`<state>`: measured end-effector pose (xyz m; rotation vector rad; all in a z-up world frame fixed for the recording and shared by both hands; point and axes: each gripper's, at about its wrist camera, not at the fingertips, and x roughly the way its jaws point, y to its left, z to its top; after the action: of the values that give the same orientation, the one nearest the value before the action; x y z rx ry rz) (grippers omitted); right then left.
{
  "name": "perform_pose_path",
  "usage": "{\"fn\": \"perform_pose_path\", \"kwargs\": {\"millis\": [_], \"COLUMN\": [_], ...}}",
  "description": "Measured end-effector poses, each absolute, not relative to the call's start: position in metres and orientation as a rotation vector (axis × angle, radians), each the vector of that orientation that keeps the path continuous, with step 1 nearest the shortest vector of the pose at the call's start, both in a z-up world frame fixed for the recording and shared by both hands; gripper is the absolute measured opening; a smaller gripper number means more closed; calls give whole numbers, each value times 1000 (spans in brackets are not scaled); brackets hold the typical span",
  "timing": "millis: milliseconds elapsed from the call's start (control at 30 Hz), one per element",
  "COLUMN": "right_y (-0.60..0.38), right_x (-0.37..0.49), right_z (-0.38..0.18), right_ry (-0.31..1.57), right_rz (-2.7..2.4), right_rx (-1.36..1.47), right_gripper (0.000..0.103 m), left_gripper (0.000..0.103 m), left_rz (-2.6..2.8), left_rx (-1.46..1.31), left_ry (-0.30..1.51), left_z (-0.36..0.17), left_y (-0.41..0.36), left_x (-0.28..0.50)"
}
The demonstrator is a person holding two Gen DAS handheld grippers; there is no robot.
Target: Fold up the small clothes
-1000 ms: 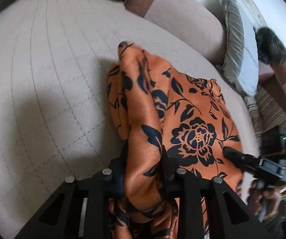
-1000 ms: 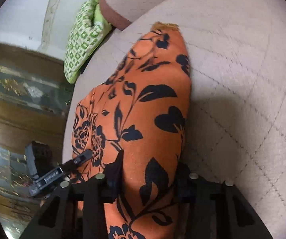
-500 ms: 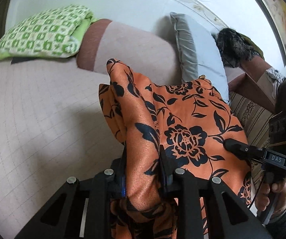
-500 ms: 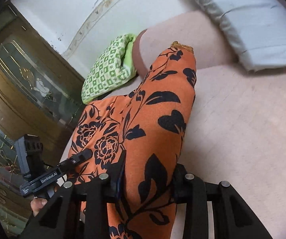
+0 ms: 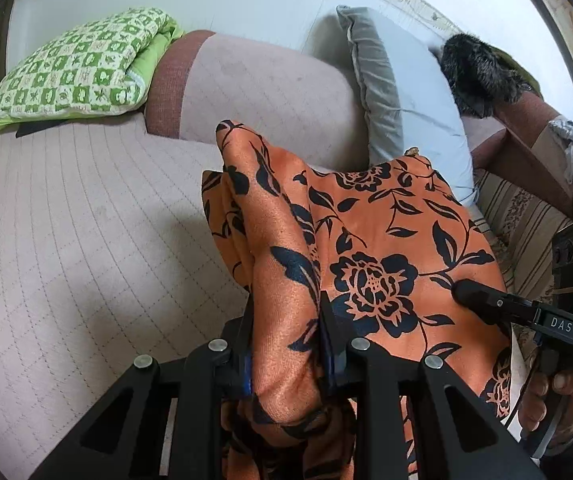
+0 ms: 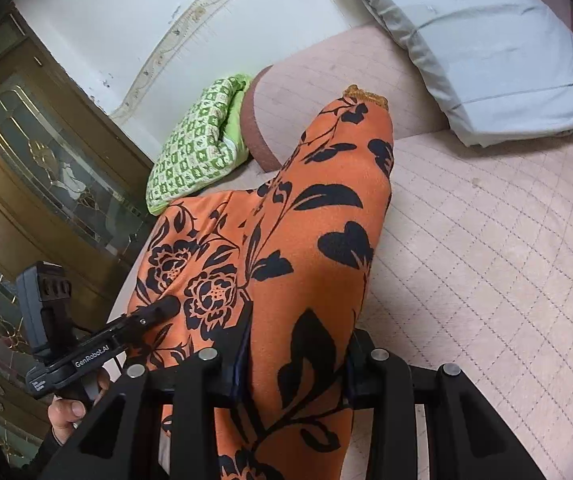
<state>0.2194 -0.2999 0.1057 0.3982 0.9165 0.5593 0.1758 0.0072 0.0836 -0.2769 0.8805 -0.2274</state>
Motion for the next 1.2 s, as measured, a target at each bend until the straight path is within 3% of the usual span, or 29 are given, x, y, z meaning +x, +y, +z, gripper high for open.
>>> {"fn": "perform_pose_path", "kwargs": {"millis": [100,167,267,333,467,533,633,733,800,1000,1100,1200], "right_y": [-301,-302,-303,-303,-302,-294,-275,-263,-266,-282,-289,-289], "right_x": [227,233,237,229,197,181,161,172,166,103,71,39], "right_z": [85,63,22,11,47,65,67,9,15,94,93,72], "right_ry": [947,982,1098,1118,965,897,877,1108,1075,876,889,974], "right_rz": [563,511,384,330,334,377,461,443,421,330,208,130], "right_rx": [410,399,368,327,294,294,287,286,303,182,109,28], "right_gripper": [38,47,57,59,60,61,73,76,75,80,83,84], "left_gripper": [27,30,42,57,64,74,83,86,85,88,95,95], "left_rz": [-199,-178,-101,-83,-47,-57,-71,-4,4,39,59,57], "left_rx": [-290,-302,-258,-296,-293,-285,-272,-148,-156,-127,-84,-72], "left_ry": [909,936,1064,1122,1006,940,881,1042,1155,906,838,832], "left_z": [67,51,4,-18,13,31,38,1,-20,61,86,96], "left_y": [5,4,-2,5,18,20,18,-2,-1,-2,-14,-21], "left_x": [178,180,188,187,164,148,130,142,148,87,48,27]}}
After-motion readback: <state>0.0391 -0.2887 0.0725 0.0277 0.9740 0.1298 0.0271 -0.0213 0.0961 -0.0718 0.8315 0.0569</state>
